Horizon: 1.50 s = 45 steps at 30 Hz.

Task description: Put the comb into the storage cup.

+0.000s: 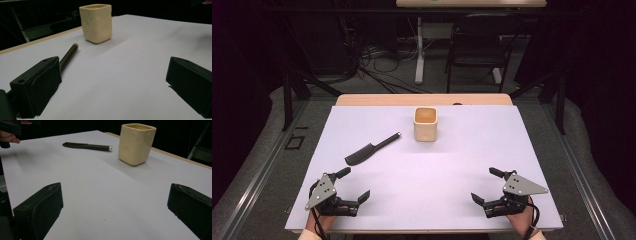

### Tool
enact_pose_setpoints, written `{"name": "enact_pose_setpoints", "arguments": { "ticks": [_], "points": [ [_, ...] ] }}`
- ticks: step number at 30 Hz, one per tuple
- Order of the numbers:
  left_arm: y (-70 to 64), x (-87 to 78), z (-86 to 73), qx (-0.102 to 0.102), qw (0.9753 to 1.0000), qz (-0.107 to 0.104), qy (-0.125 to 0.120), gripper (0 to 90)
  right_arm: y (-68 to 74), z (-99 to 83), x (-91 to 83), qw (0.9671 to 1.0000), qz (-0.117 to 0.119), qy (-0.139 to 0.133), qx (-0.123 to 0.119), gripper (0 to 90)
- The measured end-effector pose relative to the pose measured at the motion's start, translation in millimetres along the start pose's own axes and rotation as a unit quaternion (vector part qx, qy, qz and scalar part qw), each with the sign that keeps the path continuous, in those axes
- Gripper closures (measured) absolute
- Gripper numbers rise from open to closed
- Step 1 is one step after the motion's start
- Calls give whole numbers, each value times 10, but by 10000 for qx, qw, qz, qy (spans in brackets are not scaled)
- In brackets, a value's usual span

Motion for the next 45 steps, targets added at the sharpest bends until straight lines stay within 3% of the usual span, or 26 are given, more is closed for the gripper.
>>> {"name": "enact_pose_setpoints", "arguments": {
  "ticks": [9, 24, 37, 45],
  "points": [
    [1, 22, 13, 15, 10000, 40, 45, 2, 1, -4, 17, 10000, 4, 31, -24, 0],
    [68, 154, 134, -64, 9995, 289, 112, 1, 2, -18, 26, 10000, 8, 69, 4, 0],
    [133, 406, 224, -54, 9985, 467, 263, 2, 26, -17, 51, 9999, 45, 109, -25, 0],
    [255, 603, 244, -79, 9966, 705, 429, 2, 33, -16, 49, 9999, 49, 99, -14, 0]
  ]
}}
Point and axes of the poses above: each handheld gripper's, and its own axes: x roughly forward along the jaws, z roughly out of its top, y roughly to its left, the point moved 8 cm from there along x, roughly forward along the jaws, and after that the axes turned 12 degrees about z, right-handed, at the moved point
